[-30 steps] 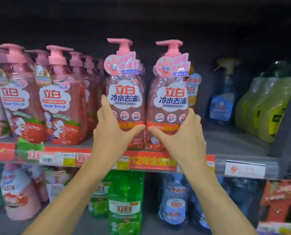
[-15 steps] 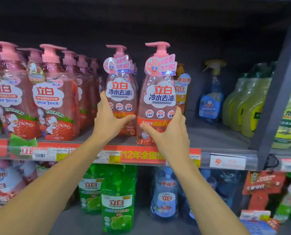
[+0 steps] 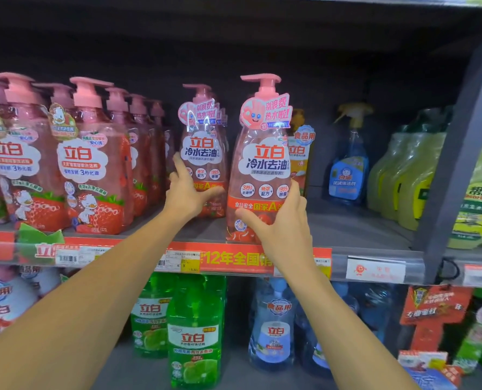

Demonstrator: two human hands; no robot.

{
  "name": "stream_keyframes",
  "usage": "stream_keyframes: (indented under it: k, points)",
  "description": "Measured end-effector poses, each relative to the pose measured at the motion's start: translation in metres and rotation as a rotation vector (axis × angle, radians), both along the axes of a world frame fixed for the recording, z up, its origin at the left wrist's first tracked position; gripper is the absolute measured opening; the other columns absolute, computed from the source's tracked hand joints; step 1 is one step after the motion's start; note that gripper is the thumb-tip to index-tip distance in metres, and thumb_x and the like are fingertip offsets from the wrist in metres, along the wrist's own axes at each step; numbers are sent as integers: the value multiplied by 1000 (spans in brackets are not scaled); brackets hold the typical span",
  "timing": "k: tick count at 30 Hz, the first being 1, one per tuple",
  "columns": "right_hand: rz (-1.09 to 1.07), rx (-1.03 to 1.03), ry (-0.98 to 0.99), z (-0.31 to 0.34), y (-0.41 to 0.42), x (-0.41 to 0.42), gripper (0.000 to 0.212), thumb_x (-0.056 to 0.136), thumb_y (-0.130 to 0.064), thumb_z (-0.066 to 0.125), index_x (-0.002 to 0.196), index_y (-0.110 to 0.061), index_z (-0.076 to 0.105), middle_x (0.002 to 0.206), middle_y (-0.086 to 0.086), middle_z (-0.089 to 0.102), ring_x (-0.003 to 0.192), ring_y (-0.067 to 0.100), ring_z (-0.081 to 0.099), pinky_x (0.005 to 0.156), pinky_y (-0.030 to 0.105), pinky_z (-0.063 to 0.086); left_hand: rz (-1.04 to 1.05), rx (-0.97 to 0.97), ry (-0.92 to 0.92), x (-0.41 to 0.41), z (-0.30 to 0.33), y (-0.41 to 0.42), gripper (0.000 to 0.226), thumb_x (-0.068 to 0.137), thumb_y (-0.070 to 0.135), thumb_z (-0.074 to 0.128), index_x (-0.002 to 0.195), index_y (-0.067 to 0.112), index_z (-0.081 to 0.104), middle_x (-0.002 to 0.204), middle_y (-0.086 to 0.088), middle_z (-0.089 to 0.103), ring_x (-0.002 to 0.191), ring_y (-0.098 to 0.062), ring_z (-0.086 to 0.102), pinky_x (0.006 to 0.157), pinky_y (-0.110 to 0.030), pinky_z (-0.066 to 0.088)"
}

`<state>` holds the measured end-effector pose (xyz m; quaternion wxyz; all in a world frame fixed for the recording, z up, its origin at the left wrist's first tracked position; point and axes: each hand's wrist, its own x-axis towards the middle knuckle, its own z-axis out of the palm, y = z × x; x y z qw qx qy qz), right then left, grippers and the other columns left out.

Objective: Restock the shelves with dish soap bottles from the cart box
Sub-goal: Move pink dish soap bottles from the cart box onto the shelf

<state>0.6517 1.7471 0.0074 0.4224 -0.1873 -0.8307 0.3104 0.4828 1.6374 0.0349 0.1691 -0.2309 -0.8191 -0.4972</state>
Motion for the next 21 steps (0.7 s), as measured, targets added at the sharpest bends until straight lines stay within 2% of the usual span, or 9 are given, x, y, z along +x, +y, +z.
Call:
stream_keyframes:
  k: [2, 7, 10, 11, 13, 15, 18, 21]
  points:
    - [15, -7, 7, -1, 1, 0, 107, 75, -67, 71, 152, -24, 11, 139, 0, 37, 129, 20, 44, 99, 44, 47, 1, -25, -12, 2, -1, 2, 118, 81, 42, 76, 155, 20, -13, 156, -19, 25, 141, -39, 33, 114, -51, 28]
    - [34, -12, -6, 0, 2, 2, 104, 77, -63, 72, 152, -23, 12, 141, 1, 37, 131, 22, 44, 101, 47, 46, 4, -94, -48, 4, 0, -1, 118, 83, 46, 73, 154, 21, -19, 155, -23, 22, 137, -40, 37, 112, -51, 33]
    - [35, -13, -19, -1, 1, 2, 102, 78, -62, 71, 151, -22, 13, 142, 2, 37, 131, 23, 44, 102, 50, 47, 53, -211, -83, 5, 6, -6, 114, 86, 48, 70, 154, 20, -17, 151, -22, 36, 132, -40, 45, 108, -51, 39]
    - [41, -16, -23, -1, 1, 3, 101, 79, -62, 71, 151, -22, 13, 142, 2, 36, 131, 23, 44, 102, 51, 47, 82, -270, -70, 6, 7, -11, 106, 89, 48, 66, 155, 18, -11, 148, -20, 42, 129, -40, 48, 106, -50, 41]
    - [51, -25, -34, 1, 2, 2, 102, 79, -61, 71, 151, -23, 11, 143, 3, 35, 131, 24, 45, 102, 52, 47, 116, -360, -4, 12, 7, -21, 82, 94, 50, 57, 154, 15, 13, 139, -17, 52, 122, -38, 53, 101, -49, 45]
    - [61, -37, -59, 4, 4, 1, 103, 80, -59, 72, 152, -22, 9, 145, 5, 34, 132, 26, 44, 103, 53, 46, 89, -438, 56, 26, 0, -31, 60, 97, 55, 46, 140, 14, 38, 127, -14, 59, 113, -37, 57, 94, -46, 48]
    - [67, -52, -99, 7, 6, -3, 101, 82, -55, 72, 153, -20, 9, 147, 7, 34, 131, 28, 46, 103, 50, 45, 53, -594, 97, 50, -22, -38, 56, 100, 59, 29, 128, 16, 53, 122, -15, 63, 111, -39, 58, 91, -45, 45]
    - [57, -63, -109, 8, 9, -7, 96, 83, -53, 73, 150, -19, 14, 145, 8, 39, 127, 30, 50, 102, 48, 45, 171, -713, 366, 70, -38, -41, 46, 105, 47, 28, 118, 18, 62, 115, -9, 67, 105, -35, 63, 84, -44, 48]
